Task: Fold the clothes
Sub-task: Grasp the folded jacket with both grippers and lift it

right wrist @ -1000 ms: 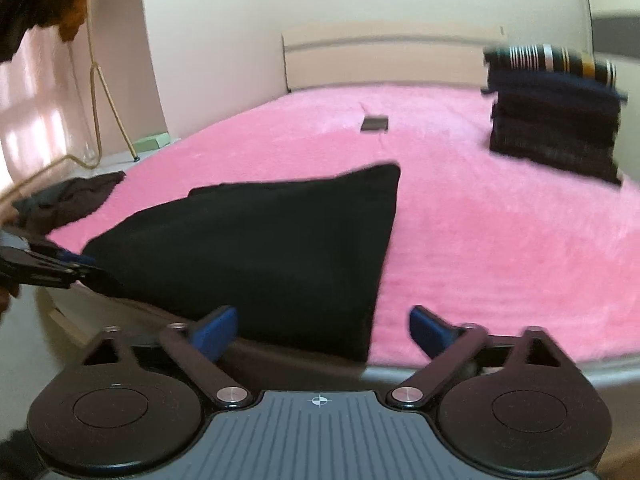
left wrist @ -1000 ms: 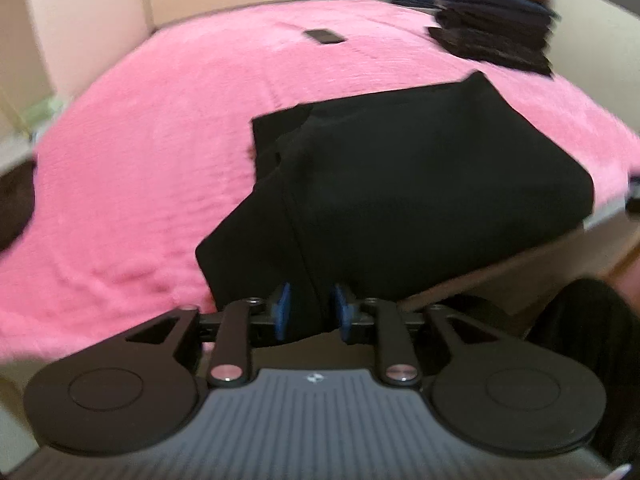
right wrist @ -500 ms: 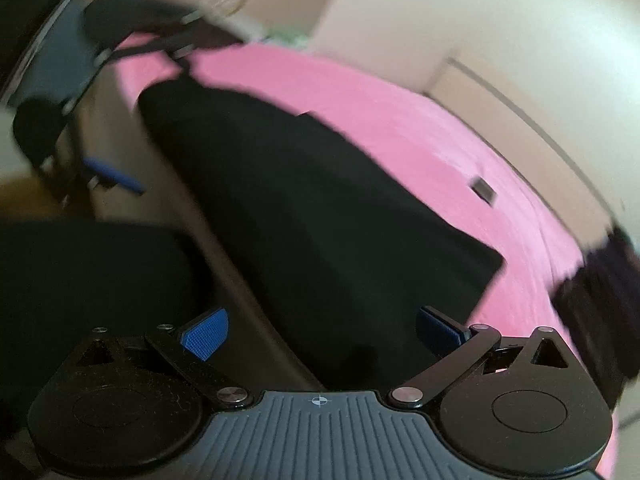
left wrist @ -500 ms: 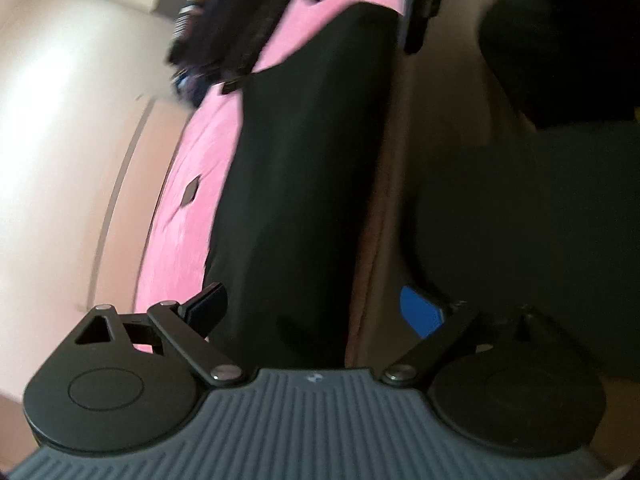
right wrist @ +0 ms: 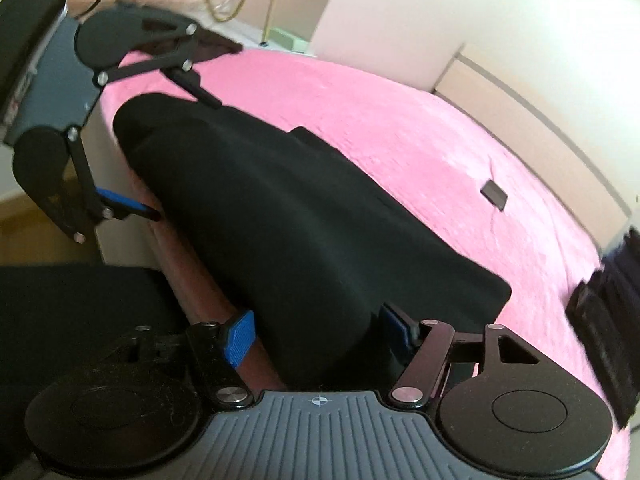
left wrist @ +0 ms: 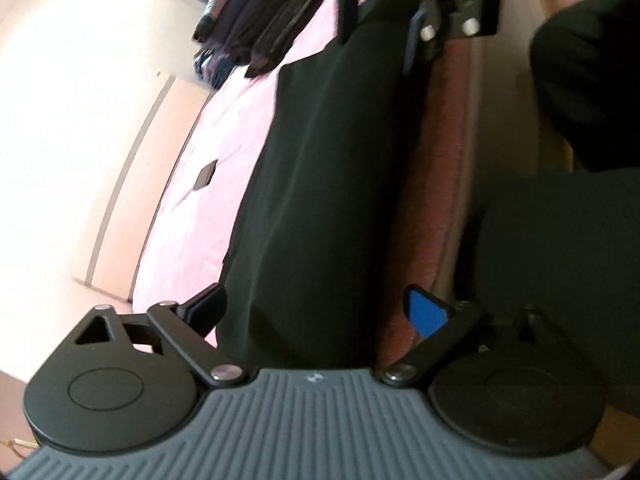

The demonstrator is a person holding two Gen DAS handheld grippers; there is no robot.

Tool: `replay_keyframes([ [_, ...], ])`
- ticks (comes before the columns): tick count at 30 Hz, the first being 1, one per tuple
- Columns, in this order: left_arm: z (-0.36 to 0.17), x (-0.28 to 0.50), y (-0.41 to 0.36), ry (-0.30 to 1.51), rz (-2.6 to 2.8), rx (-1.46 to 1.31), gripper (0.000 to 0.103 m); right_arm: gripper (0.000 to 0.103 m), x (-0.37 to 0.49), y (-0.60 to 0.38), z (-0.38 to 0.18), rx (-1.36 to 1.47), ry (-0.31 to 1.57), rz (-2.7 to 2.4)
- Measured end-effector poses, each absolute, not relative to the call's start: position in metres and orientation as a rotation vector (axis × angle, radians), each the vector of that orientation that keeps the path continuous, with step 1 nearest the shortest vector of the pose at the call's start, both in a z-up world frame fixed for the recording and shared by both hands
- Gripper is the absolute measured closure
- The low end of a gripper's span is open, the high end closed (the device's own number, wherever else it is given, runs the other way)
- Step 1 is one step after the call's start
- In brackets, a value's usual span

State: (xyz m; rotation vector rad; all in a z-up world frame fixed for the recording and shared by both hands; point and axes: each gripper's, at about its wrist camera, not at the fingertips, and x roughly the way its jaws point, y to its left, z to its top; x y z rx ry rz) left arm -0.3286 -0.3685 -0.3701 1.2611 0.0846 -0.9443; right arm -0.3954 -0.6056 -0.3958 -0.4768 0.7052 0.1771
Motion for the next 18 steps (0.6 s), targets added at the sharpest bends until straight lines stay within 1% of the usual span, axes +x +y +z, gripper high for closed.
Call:
replay_keyframes([
  [2,-0.371,-0.324,-0.371,0.099,-0.925,1.267,0.02,0.037,-0.395,-0.607,-0.397,-0.459,0.706,0.171],
  [5,-0.377,-0.323,-0.376,0.093,-0.913,1.326,0.024,0.037,-0.398,-0.604,-0.401,-0.452,0.707,0.165],
  [7,-0.387,-0.326,-0.378,0.073,-0.906,1.395,0.036,0.036,-0.401,-0.602,-0.399,-0.457,0.703,0.163],
  [11,-0.401,-0.326,-0.376,0.056,-0.887,1.455,0.042,0.036,-0.413,-0.599,-0.399,-0.484,0.68,0.161],
  [13,-0.4,-0.326,-0.375,0.074,-0.889,1.442,0.052,0.035,-0.42,-0.591,-0.405,-0.546,0.659,0.154],
  [15,-0.391,-0.323,-0.375,0.113,-0.899,1.4,0.06,0.017,-0.426,-0.58,-0.414,-0.649,0.628,0.148],
  [16,-0.383,-0.319,-0.375,0.151,-0.909,1.358,0.063,0.015,-0.429,-0.574,-0.42,-0.701,0.605,0.147],
  [18,-0.364,-0.311,-0.376,0.204,-0.926,1.283,0.065,0.015,-0.43,-0.565,-0.428,-0.78,0.564,0.157],
])
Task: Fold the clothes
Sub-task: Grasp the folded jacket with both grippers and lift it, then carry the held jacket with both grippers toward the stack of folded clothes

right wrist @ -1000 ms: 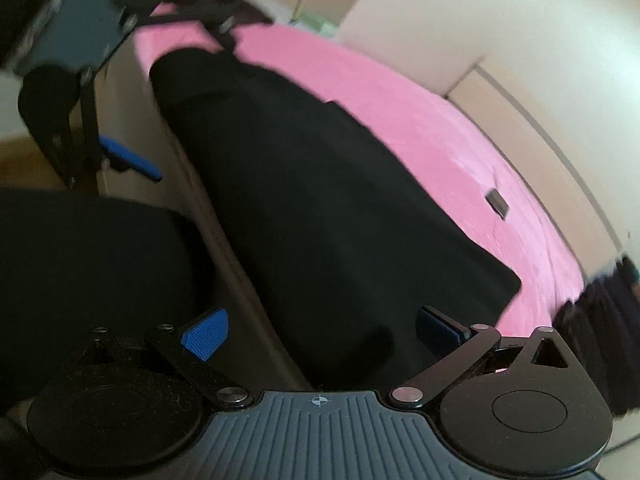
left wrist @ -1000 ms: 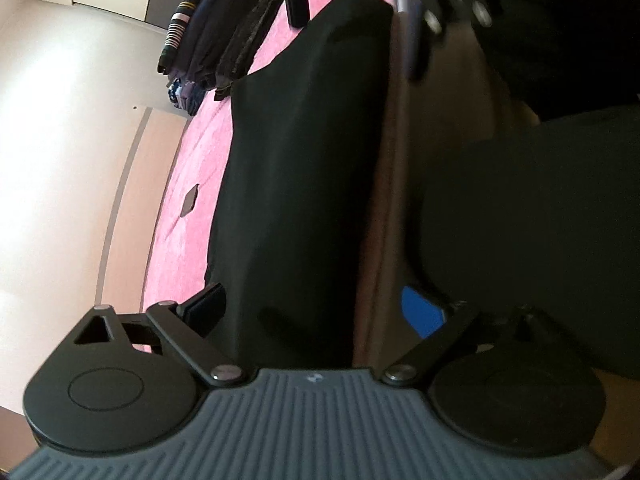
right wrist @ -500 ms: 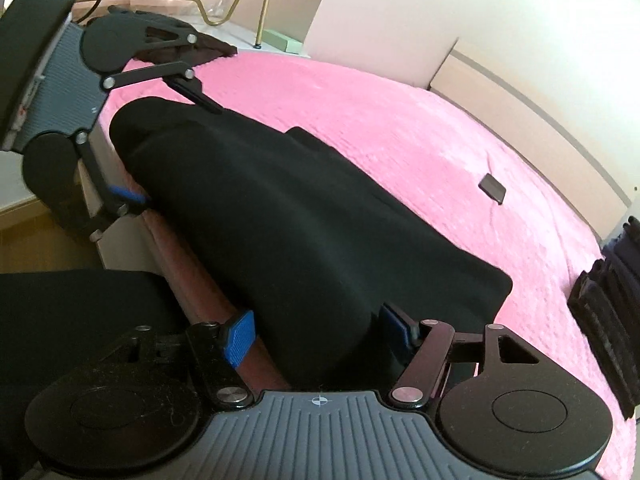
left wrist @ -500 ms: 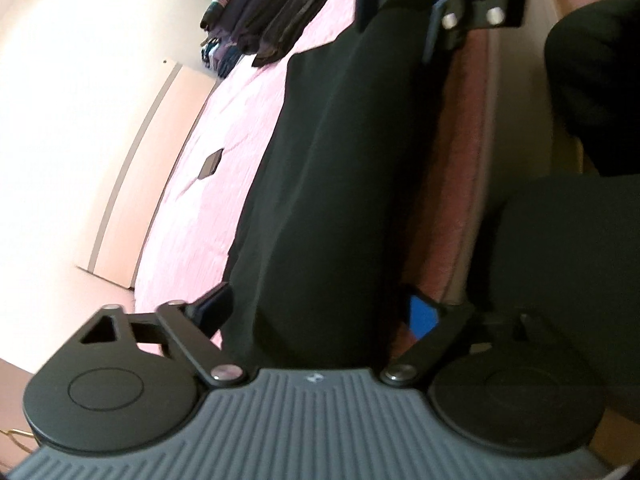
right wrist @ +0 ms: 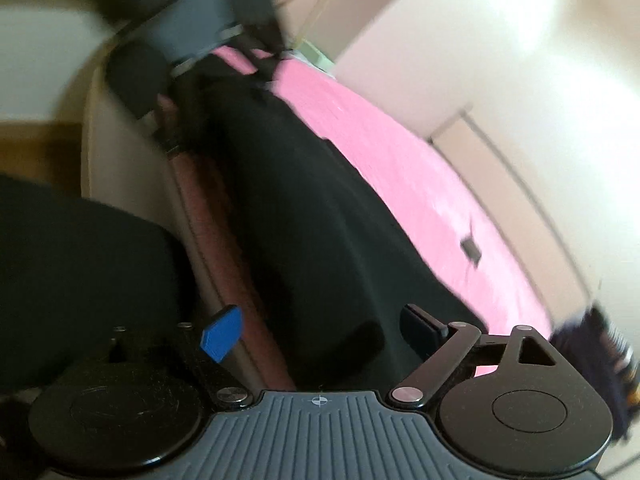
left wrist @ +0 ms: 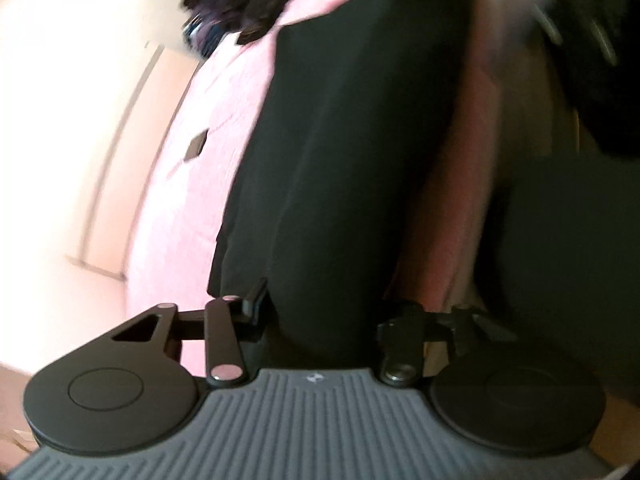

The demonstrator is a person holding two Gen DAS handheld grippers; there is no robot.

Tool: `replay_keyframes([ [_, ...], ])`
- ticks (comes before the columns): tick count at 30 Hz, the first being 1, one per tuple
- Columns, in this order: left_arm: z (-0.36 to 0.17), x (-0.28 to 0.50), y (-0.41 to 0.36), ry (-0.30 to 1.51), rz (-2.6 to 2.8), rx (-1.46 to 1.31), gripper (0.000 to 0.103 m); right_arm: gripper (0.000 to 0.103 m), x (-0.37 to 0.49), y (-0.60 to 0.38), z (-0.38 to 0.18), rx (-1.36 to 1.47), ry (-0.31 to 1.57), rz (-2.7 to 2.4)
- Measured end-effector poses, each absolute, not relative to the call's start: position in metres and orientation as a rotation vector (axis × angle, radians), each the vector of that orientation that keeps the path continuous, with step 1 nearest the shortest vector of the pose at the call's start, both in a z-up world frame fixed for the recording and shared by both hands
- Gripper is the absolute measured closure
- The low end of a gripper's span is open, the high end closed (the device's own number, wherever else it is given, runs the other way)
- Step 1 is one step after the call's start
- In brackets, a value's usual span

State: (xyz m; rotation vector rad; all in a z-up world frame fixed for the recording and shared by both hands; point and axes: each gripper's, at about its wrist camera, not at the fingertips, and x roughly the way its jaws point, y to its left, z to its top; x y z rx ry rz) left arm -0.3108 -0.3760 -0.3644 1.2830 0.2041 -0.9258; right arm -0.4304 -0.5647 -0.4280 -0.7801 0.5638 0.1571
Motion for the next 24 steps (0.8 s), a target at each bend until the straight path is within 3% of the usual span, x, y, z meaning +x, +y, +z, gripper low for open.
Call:
replay_keyframes([
  [5,-0.339,-0.3,-0.381,0.239,-0.957,1.236,0.066,0.016,-0.41,-0.564,-0.447,-0.933,0.539,0.103],
  [7,-0.339,-0.301,-0.382,0.239,-0.965,1.245,0.066,0.032,-0.4,-0.574,-0.457,-1.005,0.575,0.057],
  [9,-0.342,-0.302,-0.383,0.234,-0.969,1.249,0.066,0.056,-0.393,-0.588,-0.461,-1.005,0.633,0.043],
  [12,-0.355,-0.311,-0.382,0.207,-0.966,1.285,0.062,0.064,-0.393,-0.596,-0.465,-1.008,0.666,0.057],
  [18,-0.386,-0.327,-0.387,0.116,-0.894,1.477,0.059,0.067,-0.389,-0.594,-0.461,-0.993,0.694,0.067],
  [24,-0.386,-0.331,-0.389,0.141,-0.882,1.493,0.066,0.068,-0.394,-0.593,-0.457,-0.963,0.672,0.07],
])
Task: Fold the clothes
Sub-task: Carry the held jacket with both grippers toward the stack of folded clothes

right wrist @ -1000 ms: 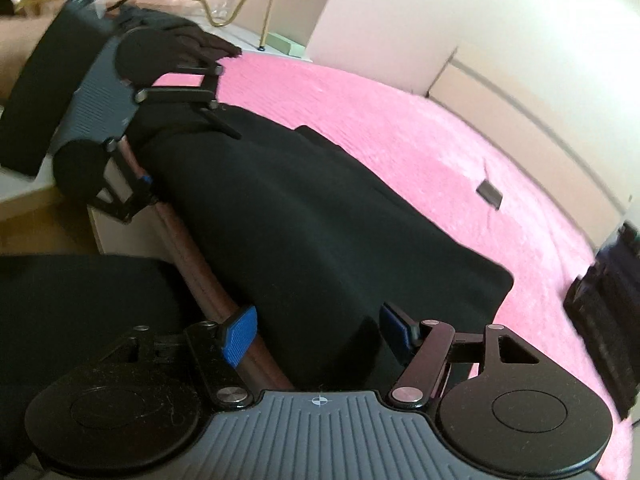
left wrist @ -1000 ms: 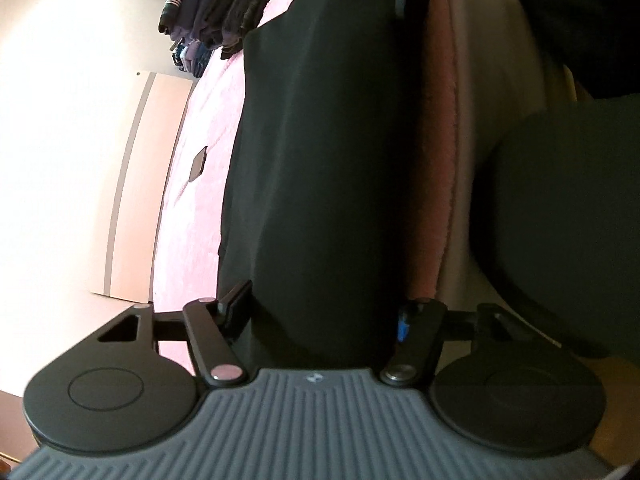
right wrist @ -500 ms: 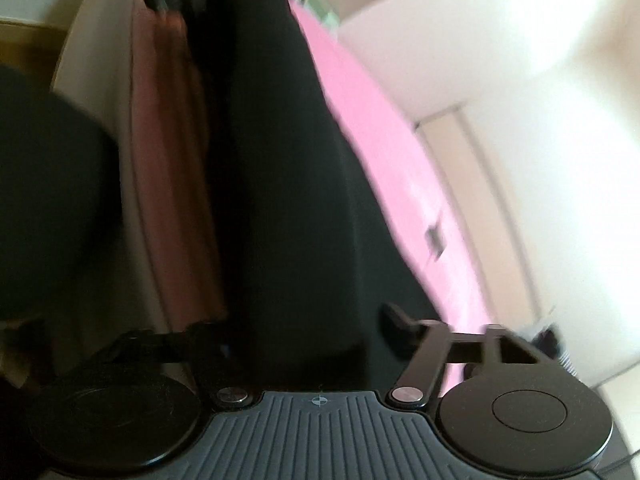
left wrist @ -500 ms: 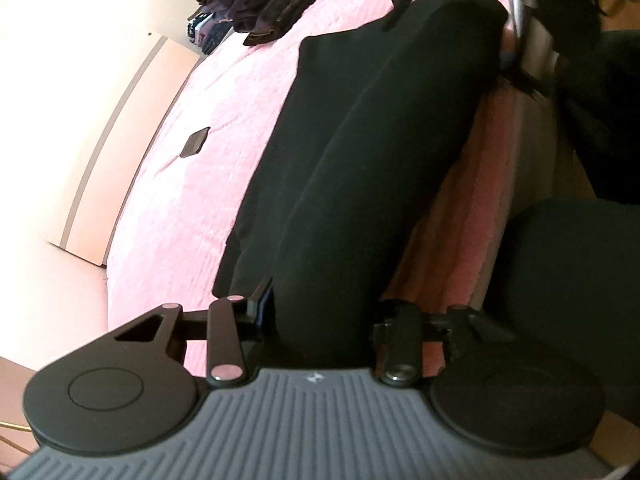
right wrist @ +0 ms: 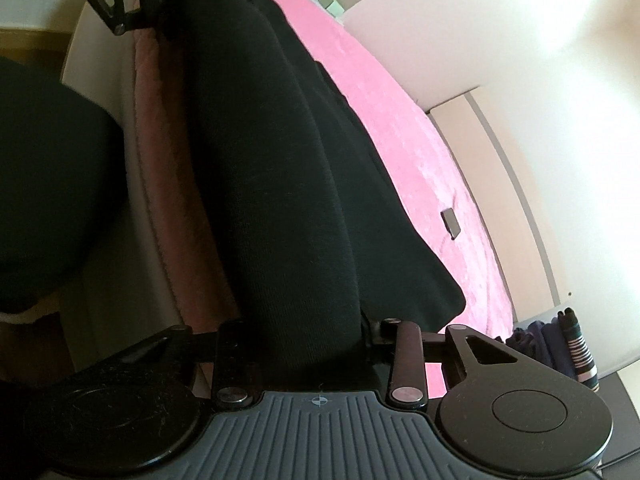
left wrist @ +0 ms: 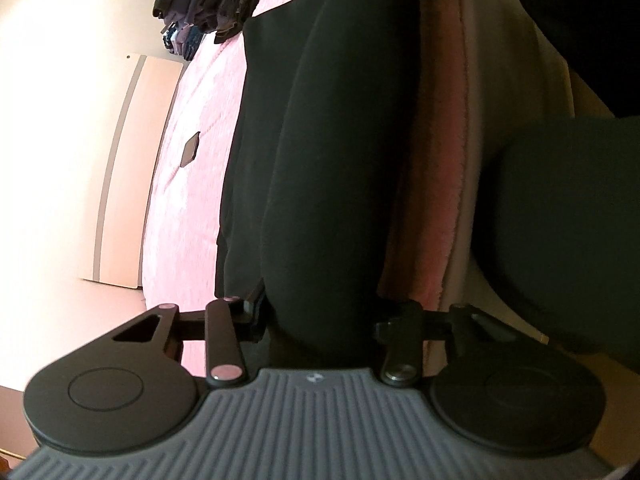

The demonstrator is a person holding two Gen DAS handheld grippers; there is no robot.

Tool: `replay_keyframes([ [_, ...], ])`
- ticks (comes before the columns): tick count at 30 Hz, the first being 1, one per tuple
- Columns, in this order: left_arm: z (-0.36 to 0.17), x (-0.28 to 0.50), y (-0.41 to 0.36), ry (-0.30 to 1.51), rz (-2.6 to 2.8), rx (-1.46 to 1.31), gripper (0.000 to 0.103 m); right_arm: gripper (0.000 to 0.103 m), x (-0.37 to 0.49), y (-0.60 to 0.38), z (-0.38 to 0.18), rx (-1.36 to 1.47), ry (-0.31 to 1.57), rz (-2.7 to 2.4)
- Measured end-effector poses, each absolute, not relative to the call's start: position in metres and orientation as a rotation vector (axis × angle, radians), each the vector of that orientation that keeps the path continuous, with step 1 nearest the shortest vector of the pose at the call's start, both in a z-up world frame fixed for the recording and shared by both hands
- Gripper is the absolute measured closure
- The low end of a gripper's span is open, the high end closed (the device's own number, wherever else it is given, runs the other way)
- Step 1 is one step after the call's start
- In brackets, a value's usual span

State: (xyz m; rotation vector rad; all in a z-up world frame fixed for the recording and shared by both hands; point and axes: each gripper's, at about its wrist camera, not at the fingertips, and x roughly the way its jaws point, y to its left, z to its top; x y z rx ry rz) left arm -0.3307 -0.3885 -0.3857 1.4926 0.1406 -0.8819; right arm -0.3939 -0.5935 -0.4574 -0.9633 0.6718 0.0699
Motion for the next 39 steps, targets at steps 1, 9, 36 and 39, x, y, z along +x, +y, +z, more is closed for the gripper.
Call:
replay_keyframes([
  [1,-0.385,-0.331,-0.389,0.149,-0.887,1.494,0.067,0.068,-0.395,-0.597,-0.456,-0.957,0.668,0.075],
  [9,-0.363,-0.309,-0.39,0.274,-1.008,1.428,0.068,0.069,-0.392,-0.622,-0.44,-0.87,0.632,0.193],
  [36,-0.066,-0.198,-0.491,0.539,-1.453,1.252,0.071,0.074,-0.305,-0.688,-0.114,-0.702,1.113,0.237],
  [39,-0.041,-0.192,-0.519,0.428,-1.481,1.281,0.071,0.074,-0.314,-0.699,-0.085,-0.693,1.092,0.133],
])
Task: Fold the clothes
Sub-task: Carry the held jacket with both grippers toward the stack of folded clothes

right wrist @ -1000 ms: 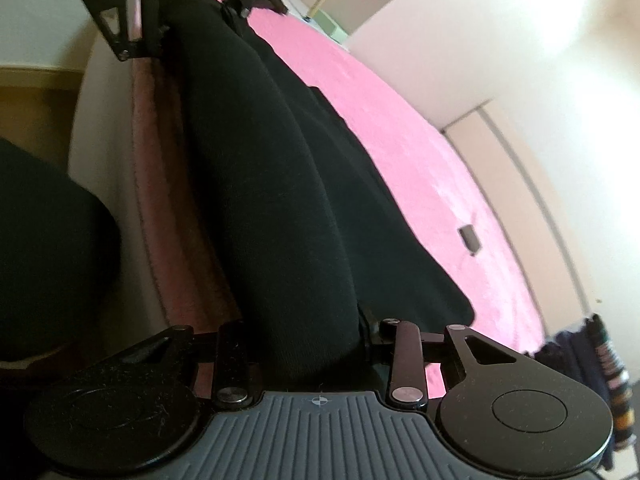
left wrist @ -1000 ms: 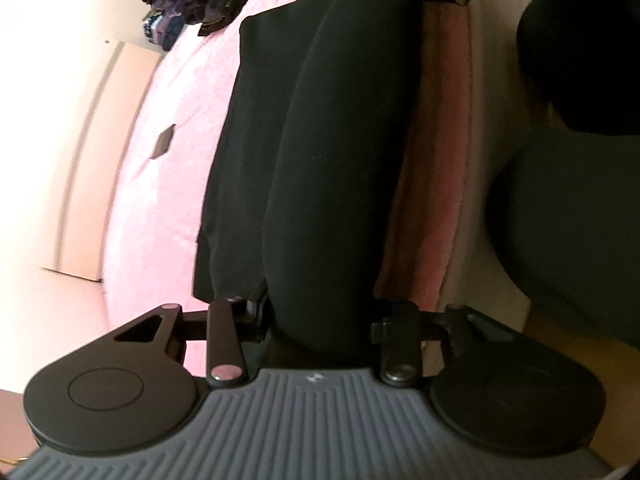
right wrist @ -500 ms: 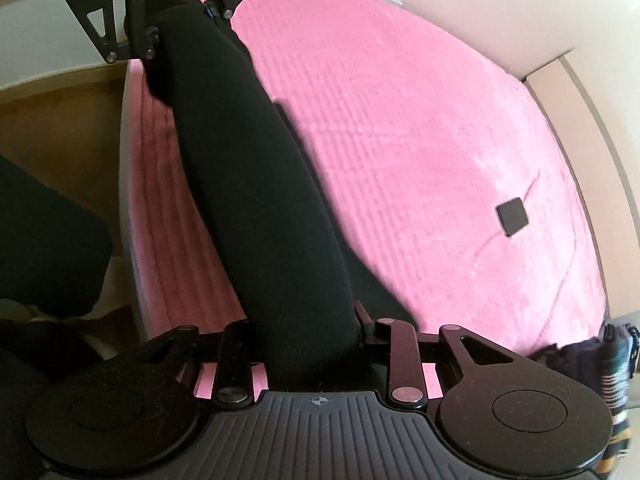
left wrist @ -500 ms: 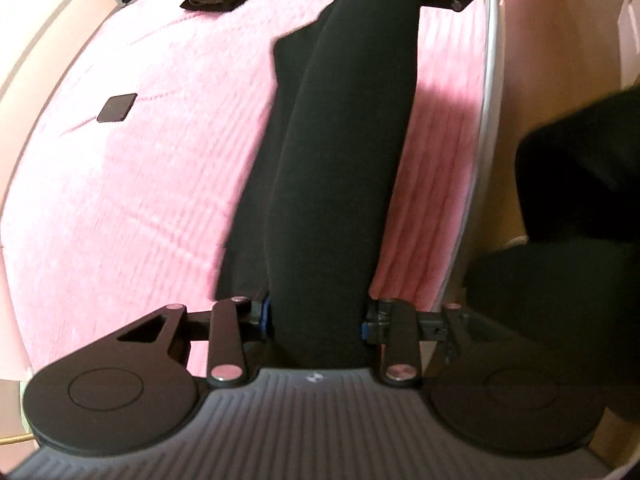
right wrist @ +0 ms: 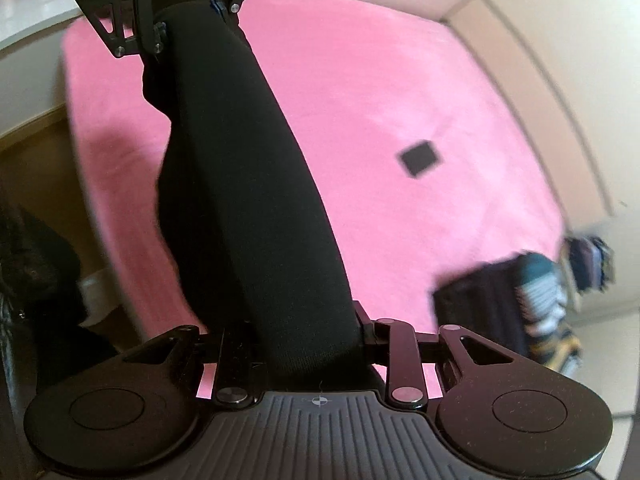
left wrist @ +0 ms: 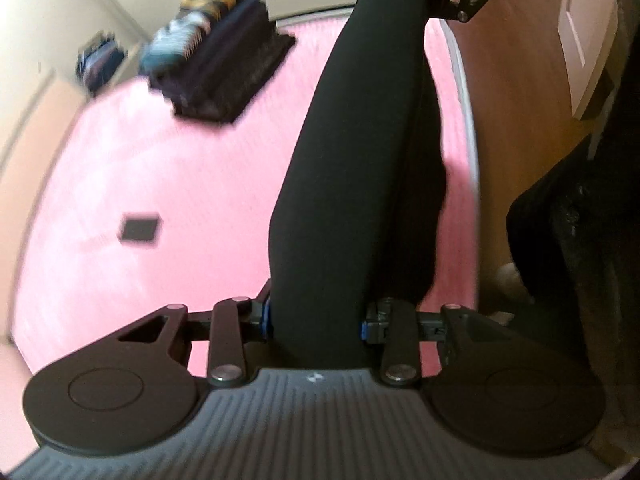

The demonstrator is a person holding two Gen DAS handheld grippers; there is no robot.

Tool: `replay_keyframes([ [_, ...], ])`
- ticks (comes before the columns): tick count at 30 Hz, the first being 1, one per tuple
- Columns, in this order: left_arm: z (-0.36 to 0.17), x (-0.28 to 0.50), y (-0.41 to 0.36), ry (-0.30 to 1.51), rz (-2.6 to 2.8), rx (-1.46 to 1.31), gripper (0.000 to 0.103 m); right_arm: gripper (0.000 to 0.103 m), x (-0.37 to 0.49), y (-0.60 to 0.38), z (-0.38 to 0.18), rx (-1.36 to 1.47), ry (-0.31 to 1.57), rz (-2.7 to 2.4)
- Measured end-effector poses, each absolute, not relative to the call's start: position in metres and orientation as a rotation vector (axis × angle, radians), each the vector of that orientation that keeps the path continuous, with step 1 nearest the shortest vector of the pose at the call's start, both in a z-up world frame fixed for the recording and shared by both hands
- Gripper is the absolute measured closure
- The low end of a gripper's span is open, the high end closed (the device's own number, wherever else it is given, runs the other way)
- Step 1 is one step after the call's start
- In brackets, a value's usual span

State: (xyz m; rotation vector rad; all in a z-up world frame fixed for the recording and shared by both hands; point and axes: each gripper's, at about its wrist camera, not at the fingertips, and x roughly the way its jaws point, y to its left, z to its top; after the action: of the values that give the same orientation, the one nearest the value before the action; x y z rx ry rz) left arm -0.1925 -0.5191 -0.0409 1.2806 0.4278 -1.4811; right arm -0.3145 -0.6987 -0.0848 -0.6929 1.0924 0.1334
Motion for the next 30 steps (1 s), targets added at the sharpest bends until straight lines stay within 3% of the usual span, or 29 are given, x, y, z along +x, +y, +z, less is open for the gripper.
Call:
replay_keyframes([
  [9,-0.002,-0.186,-0.614,0.246,-1.546,1.287,0.071,0.074,-0.32,-0.767,-0.028,-0.657,1.022,-0.05],
  [24,0.035,-0.21,-0.849,0.365,-1.476,1.246,0.071,0.074,-0.337,-1.002,0.02,-0.672,0.96,0.109],
  [30,0.086,-0.157,-0.962,0.248,-1.424,1.196,0.071,0.073,-0.296,-1.104,0.084,-0.715,0.863,0.041],
])
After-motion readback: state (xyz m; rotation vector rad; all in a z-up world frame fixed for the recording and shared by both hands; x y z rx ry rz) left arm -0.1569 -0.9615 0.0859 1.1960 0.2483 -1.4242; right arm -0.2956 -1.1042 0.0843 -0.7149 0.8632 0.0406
